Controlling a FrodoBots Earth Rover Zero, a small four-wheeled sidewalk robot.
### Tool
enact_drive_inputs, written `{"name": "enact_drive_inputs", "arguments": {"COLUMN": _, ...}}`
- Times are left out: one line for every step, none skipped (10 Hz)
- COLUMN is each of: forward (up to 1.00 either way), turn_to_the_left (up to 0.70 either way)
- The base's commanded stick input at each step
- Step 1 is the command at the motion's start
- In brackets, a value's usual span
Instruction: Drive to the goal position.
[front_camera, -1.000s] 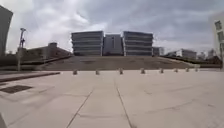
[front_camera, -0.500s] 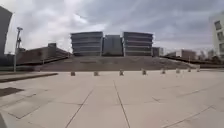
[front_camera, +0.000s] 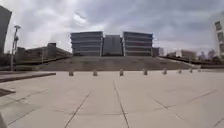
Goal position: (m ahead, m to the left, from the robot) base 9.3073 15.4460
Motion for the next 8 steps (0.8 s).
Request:
{"name": "enact_drive_inputs", "arguments": {"forward": 0.70, "turn_to_the_left": 0.00}}
{"name": "enact_drive_inputs", "arguments": {"forward": 0.70, "turn_to_the_left": 0.00}}
{"name": "enact_drive_inputs", "arguments": {"forward": 0.70, "turn_to_the_left": 0.00}}
{"name": "enact_drive_inputs", "arguments": {"forward": 0.70, "turn_to_the_left": 0.00}}
{"name": "enact_drive_inputs", "arguments": {"forward": 0.70, "turn_to_the_left": 0.00}}
{"name": "enact_drive_inputs", "arguments": {"forward": 0.70, "turn_to_the_left": 0.00}}
{"name": "enact_drive_inputs", "arguments": {"forward": 0.70, "turn_to_the_left": 0.00}}
{"name": "enact_drive_inputs", "arguments": {"forward": 0.70, "turn_to_the_left": 0.00}}
